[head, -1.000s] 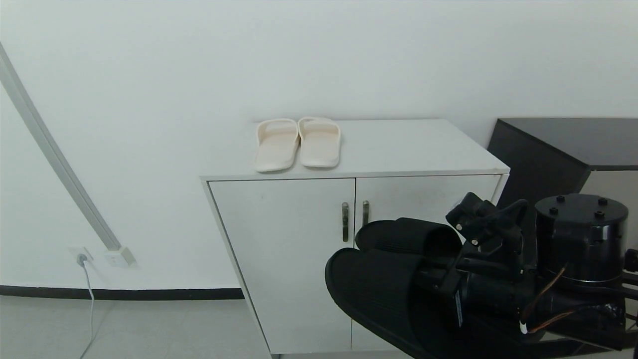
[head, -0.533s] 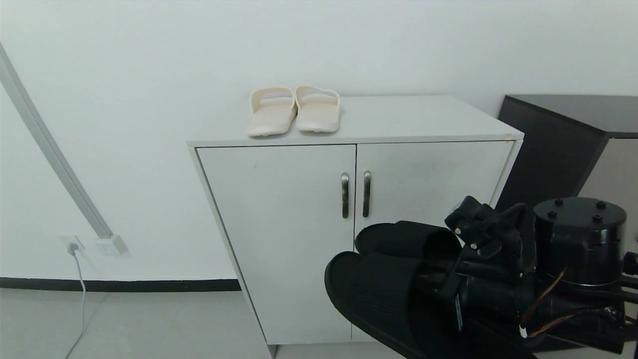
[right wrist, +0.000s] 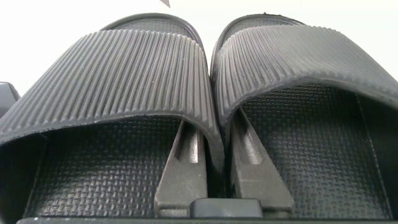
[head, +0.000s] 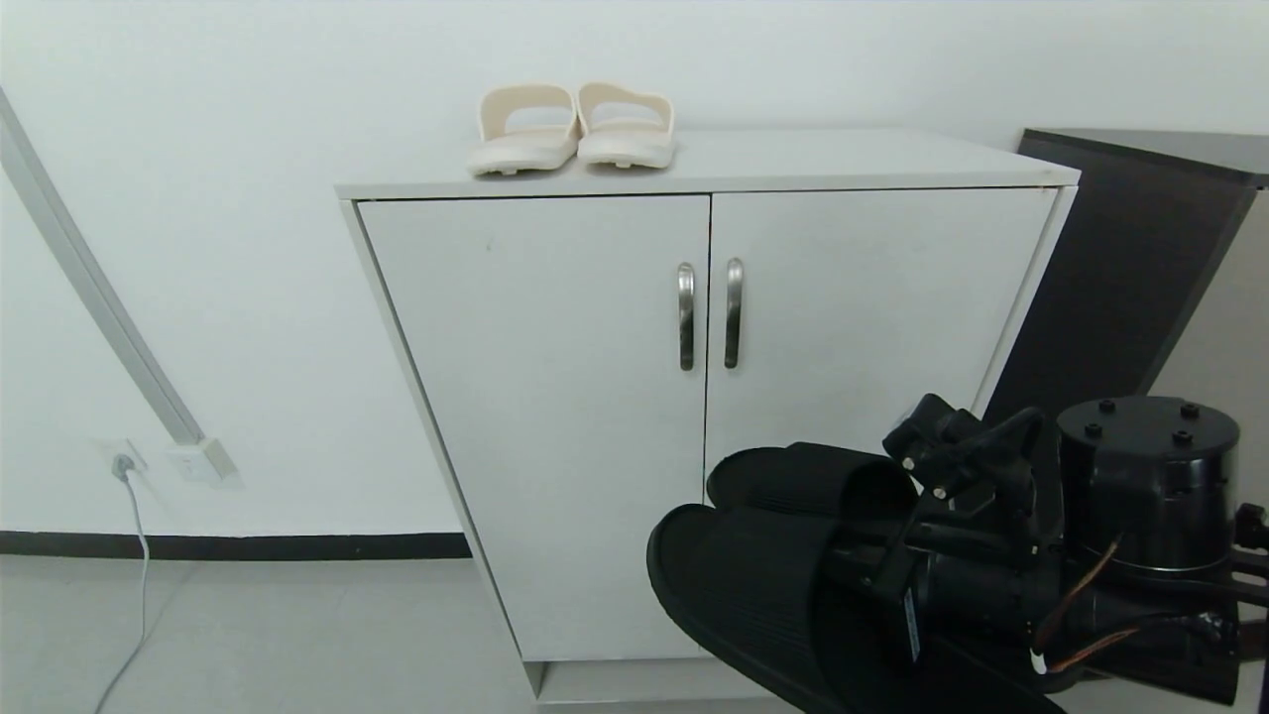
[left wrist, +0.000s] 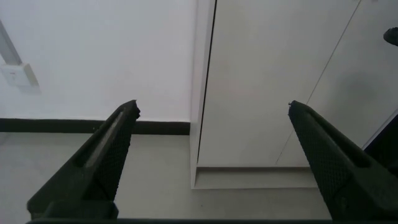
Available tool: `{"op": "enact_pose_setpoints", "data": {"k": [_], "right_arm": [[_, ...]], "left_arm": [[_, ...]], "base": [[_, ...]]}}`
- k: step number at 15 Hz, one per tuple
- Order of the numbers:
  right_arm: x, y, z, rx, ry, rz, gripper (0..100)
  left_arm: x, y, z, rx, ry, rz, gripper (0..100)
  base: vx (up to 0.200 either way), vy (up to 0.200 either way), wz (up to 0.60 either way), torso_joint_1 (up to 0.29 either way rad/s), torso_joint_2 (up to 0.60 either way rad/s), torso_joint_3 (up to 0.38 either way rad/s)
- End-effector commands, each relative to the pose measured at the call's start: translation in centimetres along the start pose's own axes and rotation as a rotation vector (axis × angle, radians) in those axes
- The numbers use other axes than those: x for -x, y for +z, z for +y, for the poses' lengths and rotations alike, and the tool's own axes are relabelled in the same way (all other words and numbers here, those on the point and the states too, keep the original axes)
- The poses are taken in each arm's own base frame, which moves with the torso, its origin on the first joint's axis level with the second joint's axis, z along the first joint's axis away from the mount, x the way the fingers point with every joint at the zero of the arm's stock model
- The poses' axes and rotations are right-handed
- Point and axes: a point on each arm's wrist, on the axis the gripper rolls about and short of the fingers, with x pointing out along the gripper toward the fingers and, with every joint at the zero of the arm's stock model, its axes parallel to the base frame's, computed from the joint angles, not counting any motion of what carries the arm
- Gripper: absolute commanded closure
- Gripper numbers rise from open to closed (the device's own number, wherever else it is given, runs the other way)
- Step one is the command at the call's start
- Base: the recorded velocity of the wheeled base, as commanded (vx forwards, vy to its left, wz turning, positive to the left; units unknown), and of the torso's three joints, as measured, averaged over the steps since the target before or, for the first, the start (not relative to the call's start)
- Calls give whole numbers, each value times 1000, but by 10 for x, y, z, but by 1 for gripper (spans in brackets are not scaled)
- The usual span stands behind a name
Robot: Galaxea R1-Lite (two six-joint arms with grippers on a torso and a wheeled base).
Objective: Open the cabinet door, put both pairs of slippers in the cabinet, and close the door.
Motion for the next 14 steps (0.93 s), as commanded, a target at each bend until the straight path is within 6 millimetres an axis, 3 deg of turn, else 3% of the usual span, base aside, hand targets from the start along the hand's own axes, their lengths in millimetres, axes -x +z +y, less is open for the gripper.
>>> {"op": "enact_pose_setpoints", "data": {"k": [1,5,7,8,11,14], "right_arm": [[-1,-1,0,0,-1,4,100],[0,-2,1,-1,2,7,100],[0,-4,0,-2,2,13,100],[0,-4,0,-2,2,13,100],[0,-5,0,-5,2,19,100],[0,-6,0,-3,2,21,100]], "left_arm": [[0,0,0,1,1,1,0],[1,4,0,-10,6,-27,0],[11,55,-4,66,-11,-142,0],[4,73,-5,102,-19,-95,0],[-33,79,-9,81,-121,103,0],[-69,96,-14,91,-239,156,0]], "base": [[0,0,0,-2,403,393],[0,0,0,1,40,32],[0,0,0,0,0,0],[0,0,0,0,0,0],[0,0,0,0,0,0],[0,0,0,0,0,0]]}}
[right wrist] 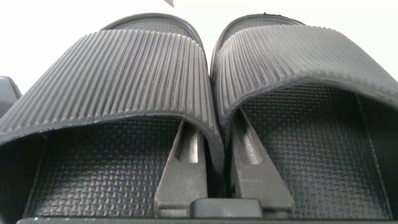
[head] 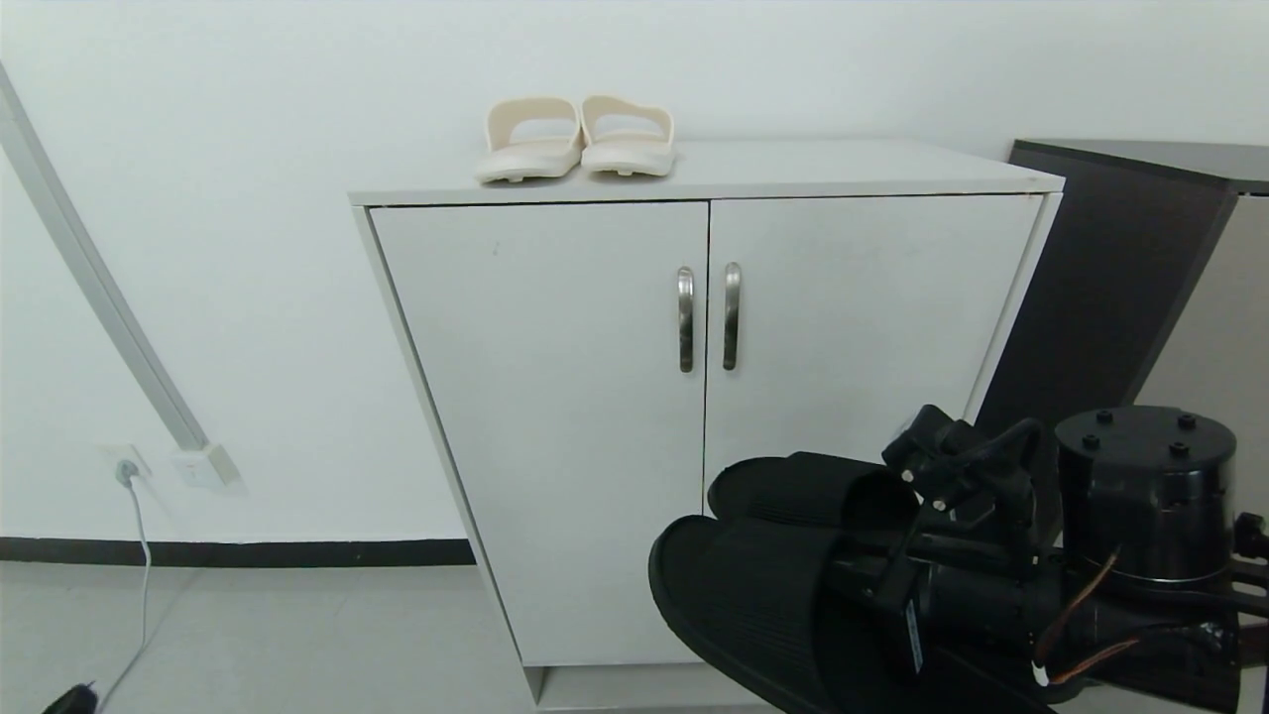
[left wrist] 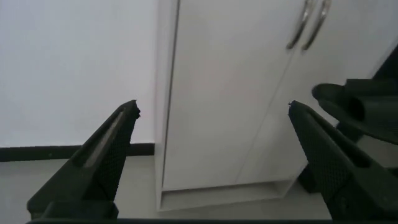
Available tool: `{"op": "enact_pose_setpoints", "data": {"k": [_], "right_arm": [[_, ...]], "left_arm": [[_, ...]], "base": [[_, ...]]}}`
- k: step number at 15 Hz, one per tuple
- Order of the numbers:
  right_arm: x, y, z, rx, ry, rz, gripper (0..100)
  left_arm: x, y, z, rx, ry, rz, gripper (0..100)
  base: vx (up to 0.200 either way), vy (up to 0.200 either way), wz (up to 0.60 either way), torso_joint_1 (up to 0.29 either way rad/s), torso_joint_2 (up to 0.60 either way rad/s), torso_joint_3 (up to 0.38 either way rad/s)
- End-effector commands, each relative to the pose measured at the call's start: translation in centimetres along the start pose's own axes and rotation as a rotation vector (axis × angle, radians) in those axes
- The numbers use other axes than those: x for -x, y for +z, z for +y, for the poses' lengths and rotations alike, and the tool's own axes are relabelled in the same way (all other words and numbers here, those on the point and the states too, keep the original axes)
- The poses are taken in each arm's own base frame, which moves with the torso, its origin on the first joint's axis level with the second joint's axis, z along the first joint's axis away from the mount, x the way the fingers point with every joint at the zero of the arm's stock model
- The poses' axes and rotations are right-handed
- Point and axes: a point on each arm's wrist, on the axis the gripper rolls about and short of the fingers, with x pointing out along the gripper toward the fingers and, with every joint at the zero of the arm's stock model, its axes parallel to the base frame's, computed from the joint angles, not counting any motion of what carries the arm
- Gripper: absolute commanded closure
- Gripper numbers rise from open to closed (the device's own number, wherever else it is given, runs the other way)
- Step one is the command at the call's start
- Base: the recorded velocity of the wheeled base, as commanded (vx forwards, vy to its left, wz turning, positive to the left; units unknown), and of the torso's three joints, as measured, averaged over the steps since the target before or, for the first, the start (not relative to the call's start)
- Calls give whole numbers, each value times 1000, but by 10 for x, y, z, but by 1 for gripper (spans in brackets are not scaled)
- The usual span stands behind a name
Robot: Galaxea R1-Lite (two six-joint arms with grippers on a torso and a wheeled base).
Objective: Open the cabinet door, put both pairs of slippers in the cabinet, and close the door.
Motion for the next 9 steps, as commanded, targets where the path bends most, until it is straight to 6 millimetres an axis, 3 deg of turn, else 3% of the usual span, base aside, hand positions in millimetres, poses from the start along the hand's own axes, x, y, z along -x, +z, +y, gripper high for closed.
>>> {"op": "enact_pose_setpoints", "data": {"k": [1,5,9], "right_arm": [[0,-1,0,1,1,5,100],[1,-3,0,5,1,8,100],[1,-2,0,5,1,5,100]], "left_arm": [[-62,23,4,26,-121,119,0],[-122,45,-11,20,-333,155,0],[-164,71,-54,4,-549,150,0]], "base": [[0,0,0,0,0,0],[0,0,0,1,129,70],[0,0,0,3,64,25]]}}
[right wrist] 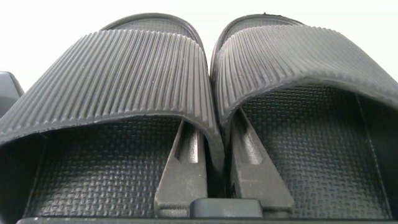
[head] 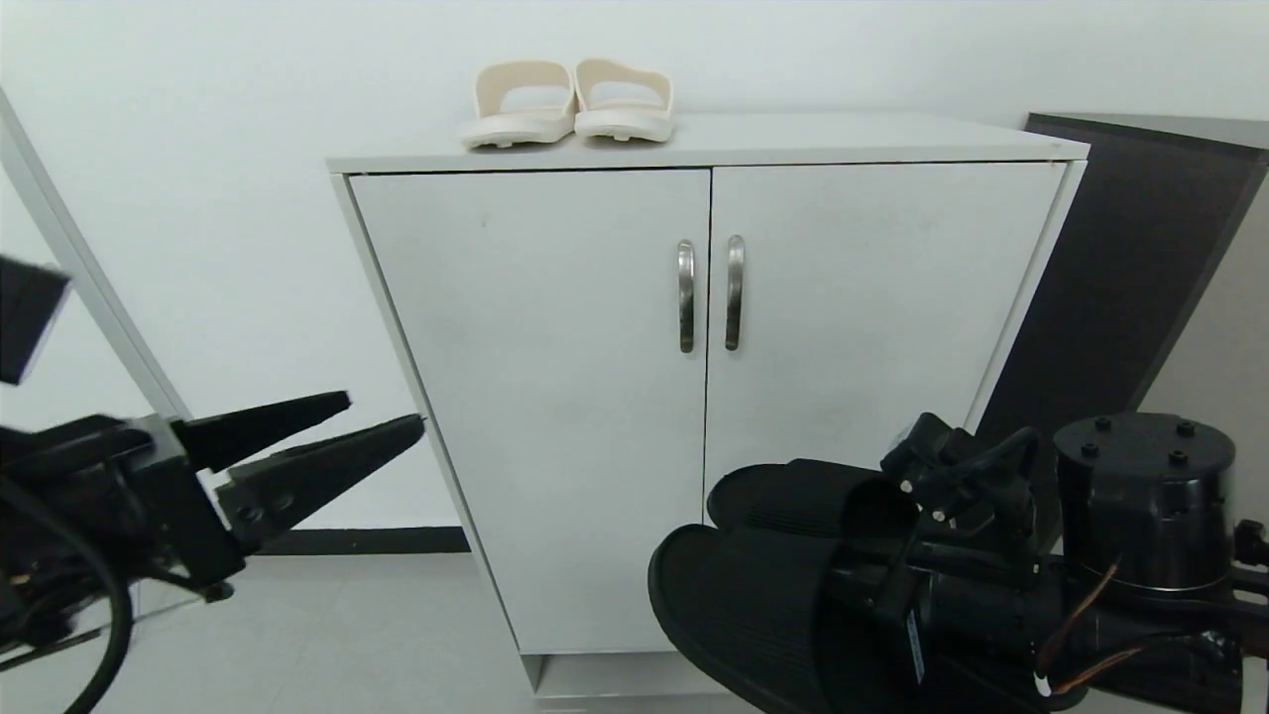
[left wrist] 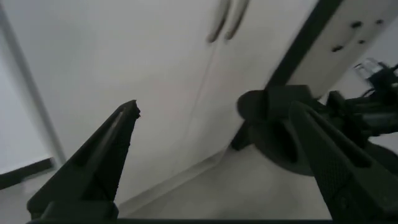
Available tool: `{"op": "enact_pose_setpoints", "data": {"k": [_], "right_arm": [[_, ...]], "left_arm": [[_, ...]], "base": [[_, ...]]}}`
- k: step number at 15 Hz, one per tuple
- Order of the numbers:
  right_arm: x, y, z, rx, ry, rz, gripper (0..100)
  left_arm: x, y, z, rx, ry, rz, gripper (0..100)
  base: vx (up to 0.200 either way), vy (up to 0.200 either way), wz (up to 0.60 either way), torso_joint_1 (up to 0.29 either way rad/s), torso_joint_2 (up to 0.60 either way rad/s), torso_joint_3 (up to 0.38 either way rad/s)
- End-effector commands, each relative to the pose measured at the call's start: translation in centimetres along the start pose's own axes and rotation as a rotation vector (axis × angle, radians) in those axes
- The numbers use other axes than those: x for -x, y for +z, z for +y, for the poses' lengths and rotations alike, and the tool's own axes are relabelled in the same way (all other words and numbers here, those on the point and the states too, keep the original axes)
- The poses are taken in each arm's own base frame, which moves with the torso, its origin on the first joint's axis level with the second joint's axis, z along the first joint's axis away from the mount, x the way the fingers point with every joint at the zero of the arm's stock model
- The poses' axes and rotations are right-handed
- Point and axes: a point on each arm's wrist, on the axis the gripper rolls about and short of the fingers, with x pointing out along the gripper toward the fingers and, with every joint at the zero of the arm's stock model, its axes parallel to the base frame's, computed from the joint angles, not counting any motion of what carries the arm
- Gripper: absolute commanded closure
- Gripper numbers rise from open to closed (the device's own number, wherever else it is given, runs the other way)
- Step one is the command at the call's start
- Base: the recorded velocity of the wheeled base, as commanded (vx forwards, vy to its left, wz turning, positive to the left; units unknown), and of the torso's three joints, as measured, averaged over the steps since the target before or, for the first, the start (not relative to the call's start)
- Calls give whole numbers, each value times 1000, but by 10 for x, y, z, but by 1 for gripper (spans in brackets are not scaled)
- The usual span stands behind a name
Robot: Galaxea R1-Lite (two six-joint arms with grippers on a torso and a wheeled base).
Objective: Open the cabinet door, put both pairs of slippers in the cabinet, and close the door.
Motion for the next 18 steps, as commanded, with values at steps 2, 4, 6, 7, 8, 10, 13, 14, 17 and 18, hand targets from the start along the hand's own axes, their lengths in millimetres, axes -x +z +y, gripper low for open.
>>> {"op": "enact_pose_setpoints", "data": {"k": [2,4,6,7,8,10,13,14,17,18], "right_arm": [[0,0,0,1,1,-3,100],[0,0,0,1,1,-1,100],[0,0,0,1,1,2,100],[0,-1,0,0,1,3,100],[0,-1,0,0,1,3,100],[-1,-1,0,-1,1,5,100],[-1,-2,0,-2,2,8,100],[-1,-2,0,-2,2,8,100],[-1,-3,0,-2,3,12,100],[-1,-3,0,-2,3,12,100]], "left_arm": [[-64,12,-12,12,-150,67,0],[-88,18,-25,35,-227,76,0],[-112,20,-43,74,-306,93,0],[-119,20,-47,77,-325,101,0],[-131,19,-52,79,-387,119,0],[-141,21,-54,81,-504,135,0],[-181,34,-55,143,-633,141,0],[-191,37,-55,141,-629,128,0],[-199,37,-54,144,-570,111,0],[-205,36,-53,144,-520,99,0]], "base": [[0,0,0,0,0,0],[0,0,0,0,0,0],[0,0,0,0,0,0],[0,0,0,0,0,0],[0,0,0,0,0,0],[0,0,0,0,0,0],[0,0,0,0,0,0],[0,0,0,0,0,0],[0,0,0,0,0,0],[0,0,0,0,0,0]]}}
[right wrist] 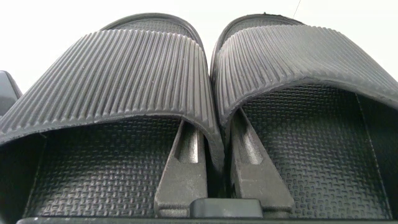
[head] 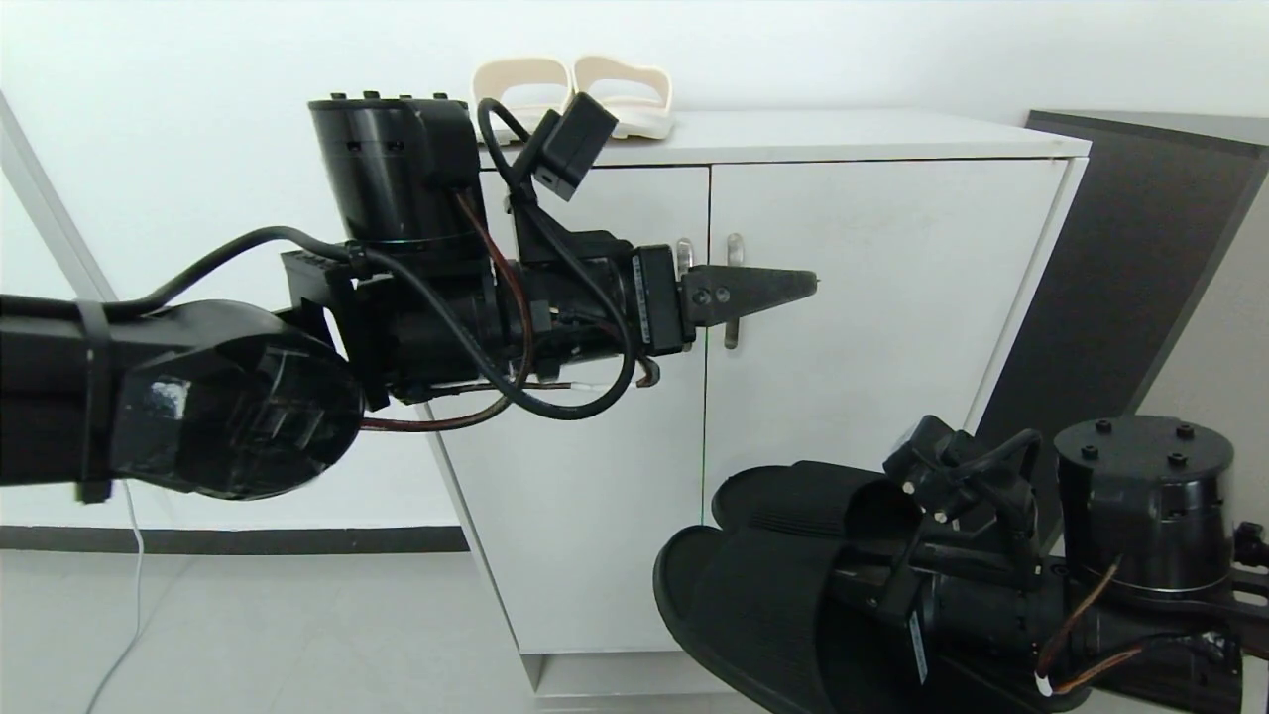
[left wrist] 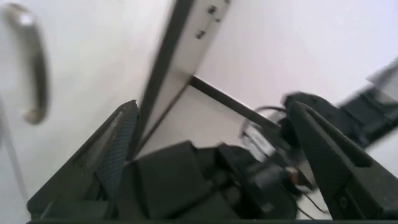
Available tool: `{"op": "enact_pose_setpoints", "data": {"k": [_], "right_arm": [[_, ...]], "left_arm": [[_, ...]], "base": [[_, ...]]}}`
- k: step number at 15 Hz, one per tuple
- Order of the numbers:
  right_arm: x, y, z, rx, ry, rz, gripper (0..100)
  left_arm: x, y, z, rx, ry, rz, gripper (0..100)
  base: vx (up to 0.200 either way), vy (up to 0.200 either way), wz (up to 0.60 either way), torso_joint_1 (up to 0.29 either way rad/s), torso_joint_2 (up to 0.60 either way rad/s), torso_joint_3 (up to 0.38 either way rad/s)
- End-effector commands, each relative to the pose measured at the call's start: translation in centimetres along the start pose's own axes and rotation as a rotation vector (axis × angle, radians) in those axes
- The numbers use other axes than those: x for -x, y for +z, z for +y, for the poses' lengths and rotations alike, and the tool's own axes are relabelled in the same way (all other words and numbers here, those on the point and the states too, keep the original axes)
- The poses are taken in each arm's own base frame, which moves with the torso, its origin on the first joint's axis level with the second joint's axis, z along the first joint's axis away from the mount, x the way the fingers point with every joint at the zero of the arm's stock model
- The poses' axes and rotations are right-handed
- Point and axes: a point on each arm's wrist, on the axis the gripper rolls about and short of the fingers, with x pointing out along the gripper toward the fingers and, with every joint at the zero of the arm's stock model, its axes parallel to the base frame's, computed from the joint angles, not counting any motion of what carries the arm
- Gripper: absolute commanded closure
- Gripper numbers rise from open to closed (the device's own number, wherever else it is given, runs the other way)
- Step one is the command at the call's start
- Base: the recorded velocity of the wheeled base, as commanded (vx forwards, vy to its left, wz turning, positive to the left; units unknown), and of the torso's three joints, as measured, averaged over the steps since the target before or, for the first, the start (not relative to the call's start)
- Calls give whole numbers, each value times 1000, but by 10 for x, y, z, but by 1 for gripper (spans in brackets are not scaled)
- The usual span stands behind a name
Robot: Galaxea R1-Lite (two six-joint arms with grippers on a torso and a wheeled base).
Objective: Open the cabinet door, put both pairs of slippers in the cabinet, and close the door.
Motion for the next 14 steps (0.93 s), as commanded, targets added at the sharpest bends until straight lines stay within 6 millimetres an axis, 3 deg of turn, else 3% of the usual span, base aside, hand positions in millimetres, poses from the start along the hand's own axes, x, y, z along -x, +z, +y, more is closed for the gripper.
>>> {"op": "enact_pose_setpoints", "data": {"k": [1,10,14], "right_arm": [[-1,0,0,0,1,0,100],[-4,-3,0,0,-1,13,100],[-4,-3,0,0,-1,8,100]], "left_arm": [[-12,-4,9,7,37,1,0],[-47,-7,39,2,242,-64,0],[-51,-9,38,6,242,-54,0]], "base": [[0,0,0,0,0,0],[0,0,0,0,0,0],[0,0,0,0,0,0]]}}
